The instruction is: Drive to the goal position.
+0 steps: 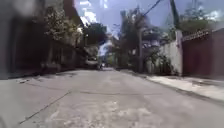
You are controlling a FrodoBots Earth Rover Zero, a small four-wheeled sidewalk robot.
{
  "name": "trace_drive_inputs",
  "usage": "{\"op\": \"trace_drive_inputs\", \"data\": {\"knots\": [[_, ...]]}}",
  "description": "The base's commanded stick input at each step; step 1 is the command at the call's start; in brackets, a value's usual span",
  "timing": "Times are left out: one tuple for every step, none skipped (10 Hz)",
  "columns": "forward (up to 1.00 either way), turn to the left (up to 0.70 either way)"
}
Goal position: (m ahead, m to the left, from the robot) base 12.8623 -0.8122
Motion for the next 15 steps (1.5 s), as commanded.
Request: {"op": "trace_drive_inputs", "data": {"knots": [[0.98,-0.02],[0.98,-0.02],[0.98,-0.03],[0.98,-0.04],[0.98,-0.06],[0.98,-0.08],[0.98,-0.09],[0.98,-0.04],[0.98,-0.03],[0.97,-0.07],[0.97,-0.11],[0.98,-0.05],[0.98,-0.02],[0.98,-0.03],[0.98,-0.04]]}}
